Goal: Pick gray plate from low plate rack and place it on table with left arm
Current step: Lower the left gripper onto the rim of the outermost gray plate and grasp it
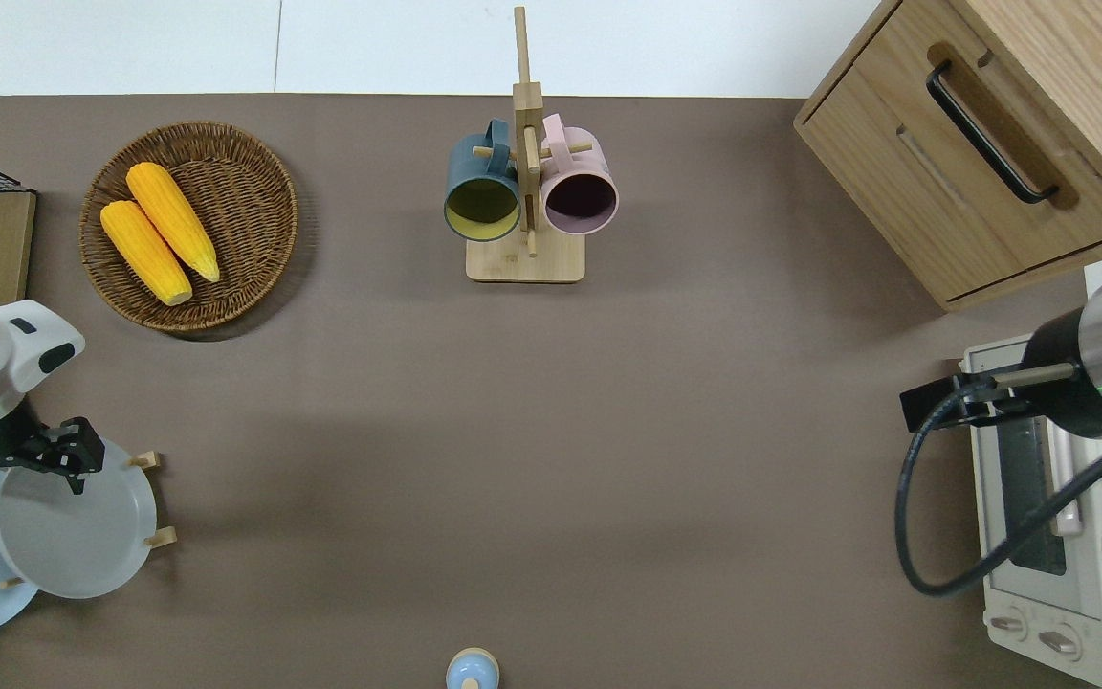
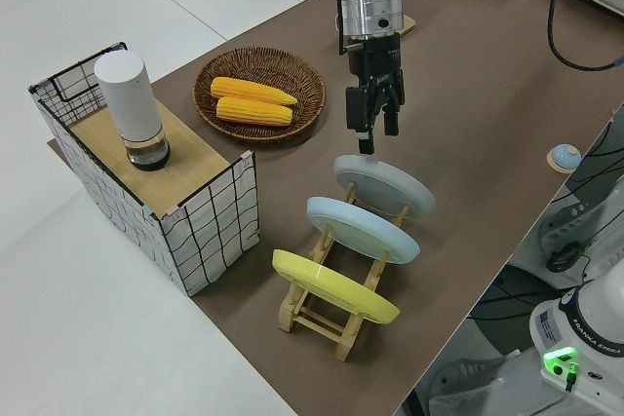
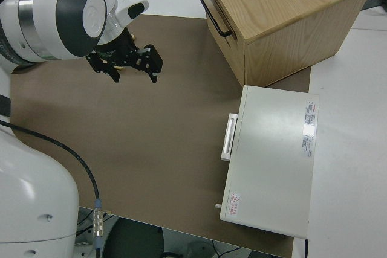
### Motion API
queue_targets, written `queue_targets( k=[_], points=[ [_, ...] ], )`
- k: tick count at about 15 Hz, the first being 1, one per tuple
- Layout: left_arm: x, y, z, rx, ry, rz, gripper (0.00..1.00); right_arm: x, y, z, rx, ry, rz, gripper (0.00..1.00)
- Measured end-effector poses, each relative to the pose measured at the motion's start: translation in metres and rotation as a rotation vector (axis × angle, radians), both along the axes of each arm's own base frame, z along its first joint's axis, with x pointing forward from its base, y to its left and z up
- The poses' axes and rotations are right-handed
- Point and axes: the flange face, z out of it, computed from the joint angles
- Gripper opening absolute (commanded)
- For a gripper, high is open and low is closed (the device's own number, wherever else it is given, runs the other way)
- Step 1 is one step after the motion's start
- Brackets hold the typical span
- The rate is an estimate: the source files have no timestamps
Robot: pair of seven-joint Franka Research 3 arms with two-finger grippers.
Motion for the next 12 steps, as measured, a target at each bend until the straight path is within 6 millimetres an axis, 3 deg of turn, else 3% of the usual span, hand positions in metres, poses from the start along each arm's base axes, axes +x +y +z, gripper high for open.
queue_targets(
  k=[2,5,12],
  points=[
    [0.001,0.001,-0.014,0.025,0.040,-0.008,0.97,0.000,0.000,0.000,0.000,0.000,0.000,0.990],
    [0.004,0.002,-0.027,0.037,0.069,-0.011,0.59,0.000,0.000,0.000,0.000,0.000,0.000,0.990],
    [0.005,0.004,-0.036,0.054,0.087,-0.016,0.31,0.000,0.000,0.000,0.000,0.000,0.000,0.987]
  ],
)
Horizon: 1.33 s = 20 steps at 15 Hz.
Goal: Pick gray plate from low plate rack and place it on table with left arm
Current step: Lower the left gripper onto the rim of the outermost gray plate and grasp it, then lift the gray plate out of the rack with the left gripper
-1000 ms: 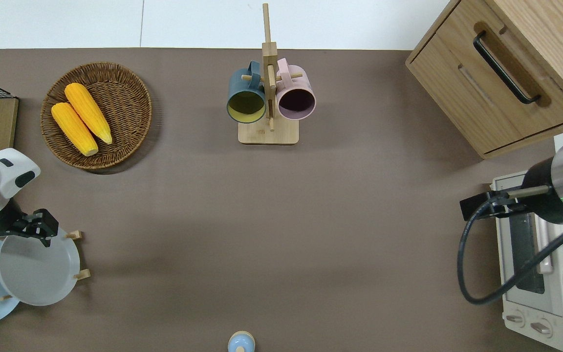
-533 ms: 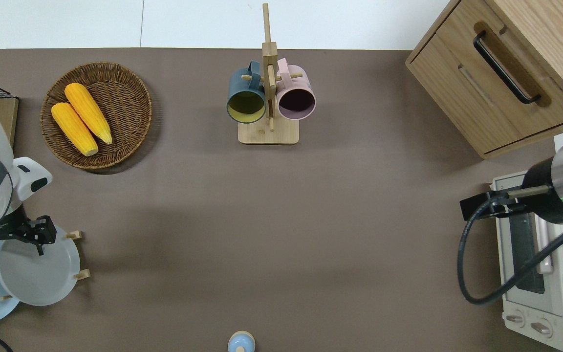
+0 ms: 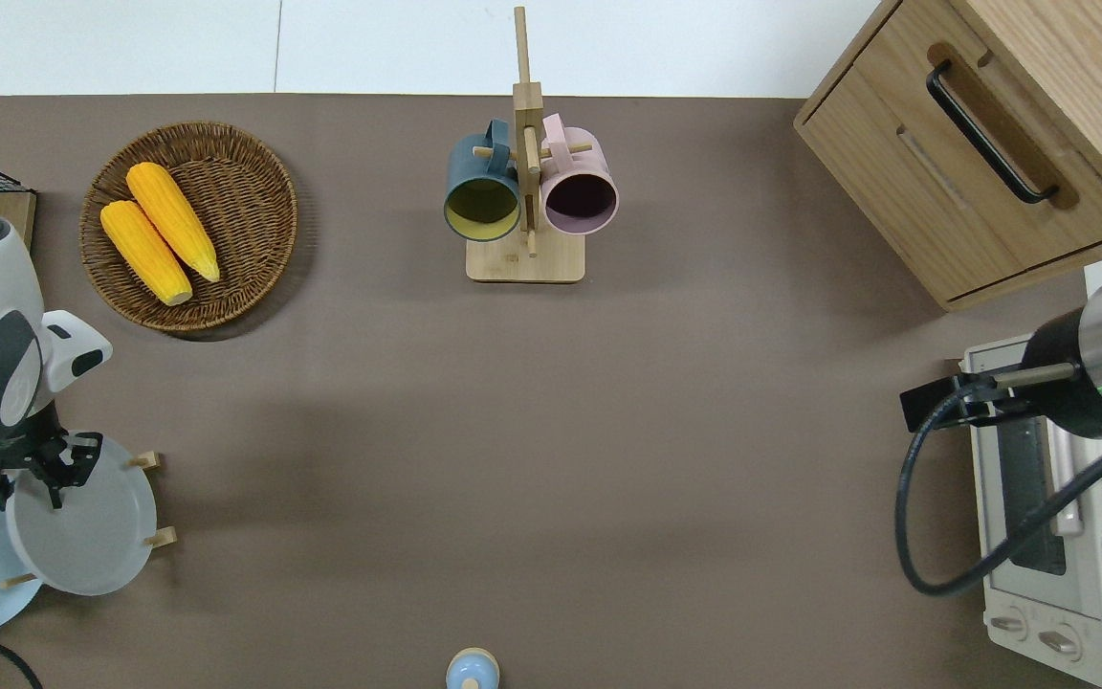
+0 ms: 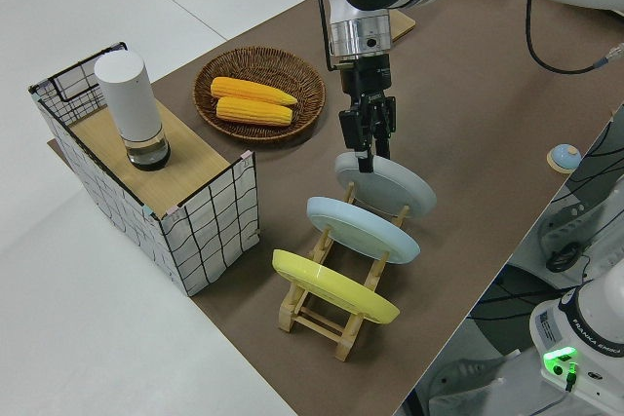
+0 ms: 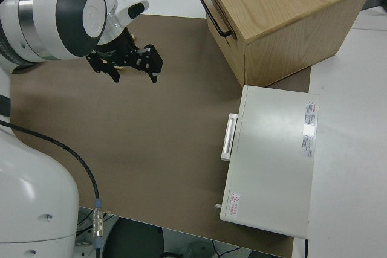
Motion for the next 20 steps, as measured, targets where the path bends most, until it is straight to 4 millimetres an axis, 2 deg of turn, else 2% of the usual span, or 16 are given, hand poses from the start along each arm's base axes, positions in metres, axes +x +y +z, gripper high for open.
queue_targets(
  k=[2,5,7,10,13,20],
  points=[
    [0.000,0.000,0.000,0.000,0.000,0.000,0.25,0.000,0.000,0.000,0.000,0.000,0.000,0.990],
    [0.000,0.000,0.000,0.001,0.000,0.000,0.25,0.000,0.000,0.000,0.000,0.000,0.000,0.990],
    [0.000,0.000,0.001,0.001,-0.001,0.000,0.14,0.000,0.000,0.000,0.000,0.000,0.000,0.990],
    [0.004,0.000,0.011,0.003,-0.020,0.000,0.03,0.000,0.000,0.000,0.000,0.000,0.000,0.987],
    [0.009,-0.001,0.036,0.010,-0.032,0.014,0.00,0.000,0.000,0.000,0.000,0.000,0.000,0.990],
    [0.012,-0.006,0.062,0.014,-0.037,0.021,0.00,0.000,0.000,0.000,0.000,0.000,0.000,0.990]
  ],
)
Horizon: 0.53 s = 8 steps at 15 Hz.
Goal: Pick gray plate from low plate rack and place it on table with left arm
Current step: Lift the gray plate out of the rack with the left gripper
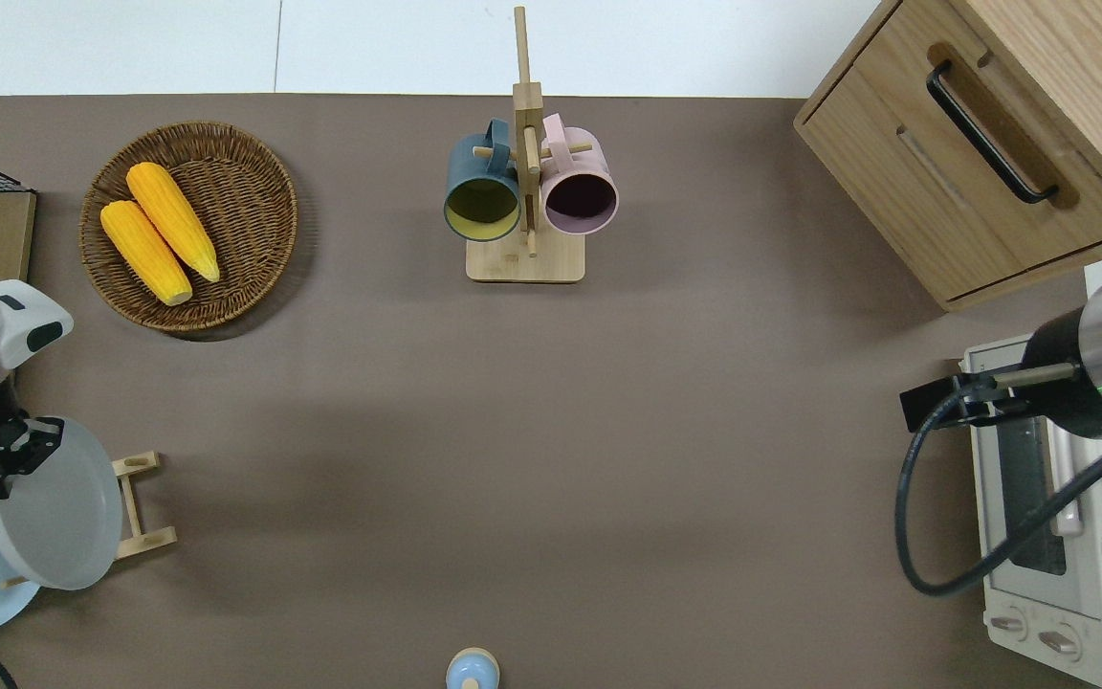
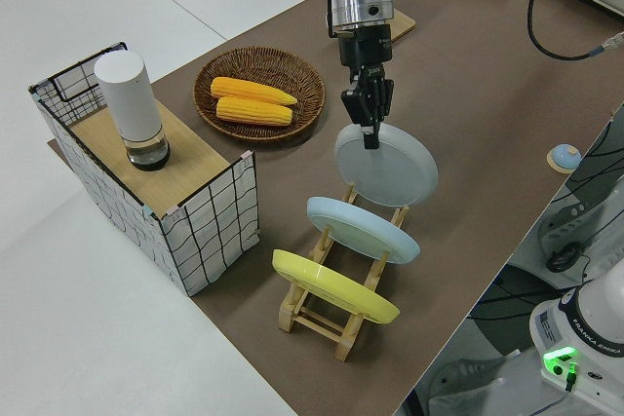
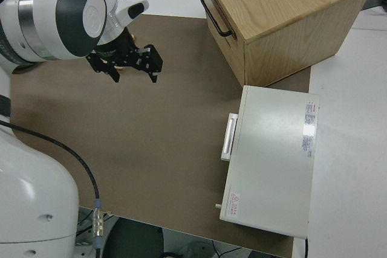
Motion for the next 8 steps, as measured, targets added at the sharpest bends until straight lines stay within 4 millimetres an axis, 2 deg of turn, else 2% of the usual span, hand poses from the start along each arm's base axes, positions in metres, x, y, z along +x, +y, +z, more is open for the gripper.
queue_targets(
  k=[2,4,8],
  points=[
    [0.002,-0.009,0.010,-0.006,-0.003,-0.009,0.00,0.000,0.000,0.000,0.000,0.000,0.000,0.990],
    [0.006,-0.028,0.021,-0.041,-0.024,-0.023,0.00,0.000,0.000,0.000,0.000,0.000,0.000,0.990],
    [0.010,-0.057,0.038,-0.204,-0.075,-0.001,0.00,0.000,0.000,0.000,0.000,0.000,0.000,0.987]
  ],
)
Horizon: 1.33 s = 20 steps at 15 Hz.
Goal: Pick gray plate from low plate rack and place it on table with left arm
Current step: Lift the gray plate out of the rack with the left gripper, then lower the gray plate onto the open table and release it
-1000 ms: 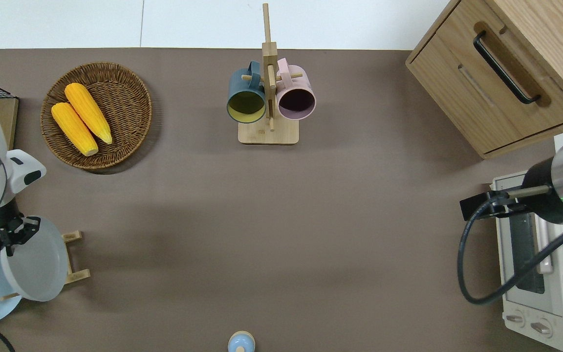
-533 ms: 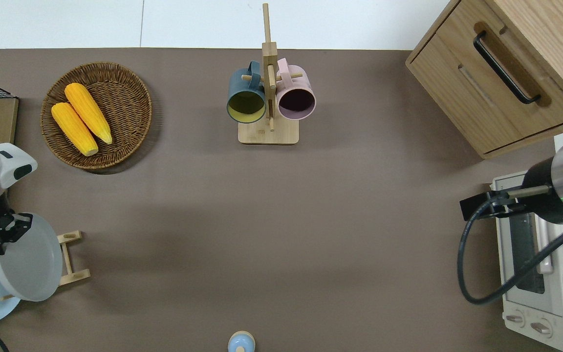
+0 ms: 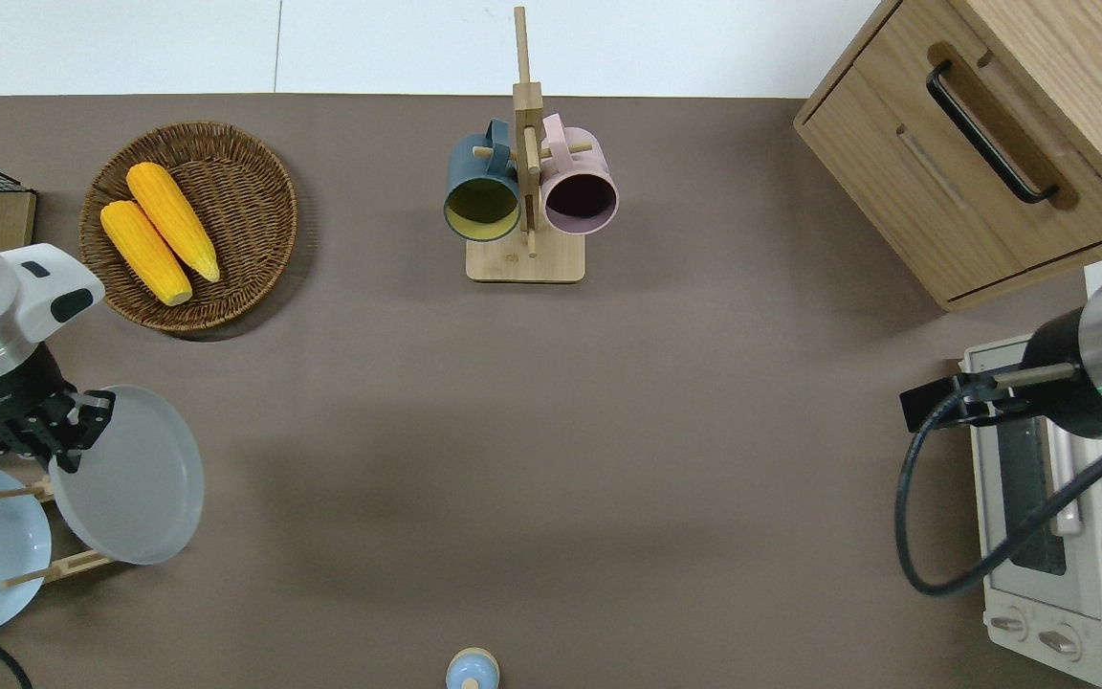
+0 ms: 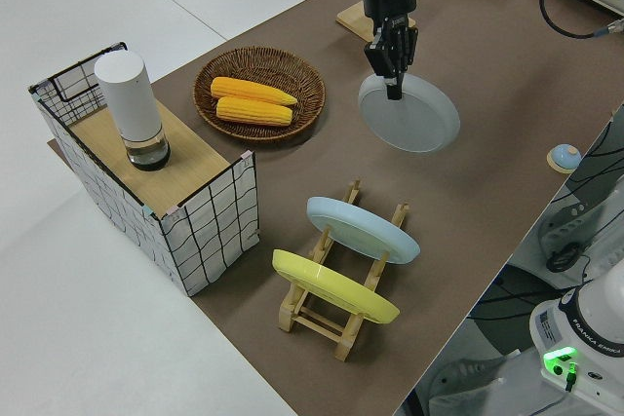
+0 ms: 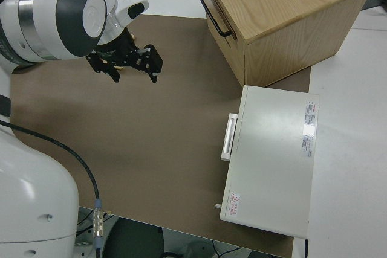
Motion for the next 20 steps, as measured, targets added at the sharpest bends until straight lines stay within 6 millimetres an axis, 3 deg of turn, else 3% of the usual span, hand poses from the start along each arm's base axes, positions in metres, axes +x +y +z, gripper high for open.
queue_targets(
  k=[8,17,20],
  points=[
    [0.000,-0.033,-0.009,-0.250,-0.031,0.043,0.00,0.000,0.000,0.000,0.000,0.000,0.000,0.990],
    [-0.040,-0.064,-0.058,-0.299,-0.114,0.008,0.00,0.000,0.000,0.000,0.000,0.000,0.000,0.987],
    [-0.047,-0.084,-0.082,-0.302,-0.123,0.011,0.00,0.000,0.000,0.000,0.000,0.000,0.000,0.990]
  ],
)
